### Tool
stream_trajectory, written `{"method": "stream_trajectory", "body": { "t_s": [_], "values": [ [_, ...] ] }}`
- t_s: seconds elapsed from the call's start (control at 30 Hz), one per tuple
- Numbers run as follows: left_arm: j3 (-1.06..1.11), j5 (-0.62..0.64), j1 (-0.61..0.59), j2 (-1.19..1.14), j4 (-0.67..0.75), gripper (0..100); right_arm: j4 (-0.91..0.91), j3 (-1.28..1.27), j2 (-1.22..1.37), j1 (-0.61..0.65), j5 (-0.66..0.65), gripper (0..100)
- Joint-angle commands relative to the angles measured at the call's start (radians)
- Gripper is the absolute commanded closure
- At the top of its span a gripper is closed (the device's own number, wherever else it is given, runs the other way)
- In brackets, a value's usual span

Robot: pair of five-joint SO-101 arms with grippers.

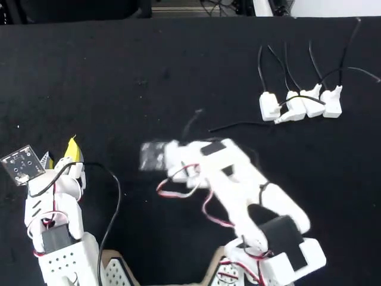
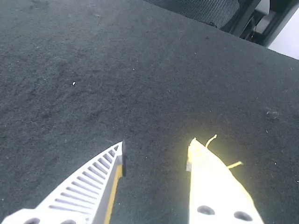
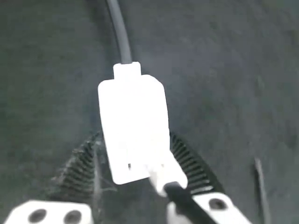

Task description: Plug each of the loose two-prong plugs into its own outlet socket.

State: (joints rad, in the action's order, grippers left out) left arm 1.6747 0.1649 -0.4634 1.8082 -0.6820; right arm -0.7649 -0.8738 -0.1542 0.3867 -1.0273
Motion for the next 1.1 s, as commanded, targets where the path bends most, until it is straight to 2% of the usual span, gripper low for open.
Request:
{"method": "stream_trajectory", "body": {
  "t_s": [0.0, 0.17, 0.33, 0.47, 0.6, 0.67, 0.83, 1.07],
  "values": [
    [0.001, 0.005, -0.005, 0.015, 0.017, 78, 0.003, 0.091, -0.085, -0.183, 0.219, 98.8],
    [-0.001, 0.005, -0.005, 0.015, 0.017, 78, 0.003, 0.147, -0.114, -0.413, 0.569, 98.8],
    [0.002, 0.005, -0.004, 0.015, 0.017, 78, -0.103, 0.266, -0.114, -0.539, 0.758, 98.7],
    [0.002, 0.005, -0.004, 0.015, 0.017, 78, -0.296, 0.46, -0.088, -0.539, 0.806, 98.7],
    [0.002, 0.005, -0.004, 0.015, 0.017, 78, -0.427, 0.664, 0.054, -0.485, 0.806, 98.7],
    [0.002, 0.005, -0.004, 0.015, 0.017, 78, -0.453, 0.762, 0.159, -0.473, 0.818, 98.7],
    [0.002, 0.005, -0.004, 0.015, 0.017, 78, -0.454, 1.012, 0.469, -0.471, 0.945, 98.7],
    [0.002, 0.005, -0.004, 0.015, 0.017, 78, -0.463, 1.389, 0.843, -0.473, 0.982, 98.7]
  ]
}}
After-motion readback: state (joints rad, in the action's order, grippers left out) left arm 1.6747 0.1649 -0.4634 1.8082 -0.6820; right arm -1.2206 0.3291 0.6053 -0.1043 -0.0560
